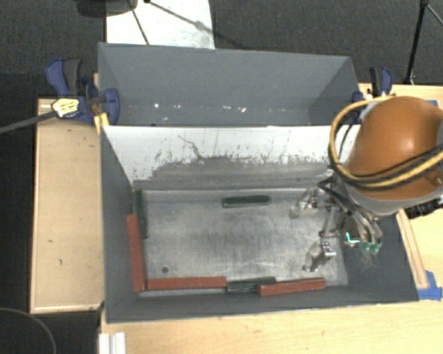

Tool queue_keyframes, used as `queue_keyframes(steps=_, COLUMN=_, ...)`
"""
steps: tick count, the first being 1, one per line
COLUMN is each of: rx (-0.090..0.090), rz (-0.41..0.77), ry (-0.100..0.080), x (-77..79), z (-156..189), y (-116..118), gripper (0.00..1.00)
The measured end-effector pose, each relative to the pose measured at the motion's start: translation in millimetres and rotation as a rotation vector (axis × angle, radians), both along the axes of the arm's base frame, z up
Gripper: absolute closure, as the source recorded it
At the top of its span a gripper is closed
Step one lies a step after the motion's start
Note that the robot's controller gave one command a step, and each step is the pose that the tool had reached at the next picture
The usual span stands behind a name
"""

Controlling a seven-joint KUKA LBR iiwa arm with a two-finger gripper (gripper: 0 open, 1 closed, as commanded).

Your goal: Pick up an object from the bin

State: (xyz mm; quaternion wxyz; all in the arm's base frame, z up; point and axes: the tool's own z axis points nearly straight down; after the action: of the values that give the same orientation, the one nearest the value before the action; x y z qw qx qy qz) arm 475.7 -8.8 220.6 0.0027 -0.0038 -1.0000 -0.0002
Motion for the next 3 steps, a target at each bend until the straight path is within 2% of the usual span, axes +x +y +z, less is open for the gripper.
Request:
queue_keyframes(steps=1, rx=0.000, rz=0.000, ry=-0.008, x=1.6, z=3, y=0, gripper=0.00)
queue_keyframes(steps=2, rx=0.000, rz=0.001, ry=-0.015, x=4.5, z=-48, y=1, gripper=0.00)
queue_keyframes(steps=3, rx=0.000, rz=-0.060, ry=-0.002, x=2.9, z=-82, y=14, gripper=0.00)
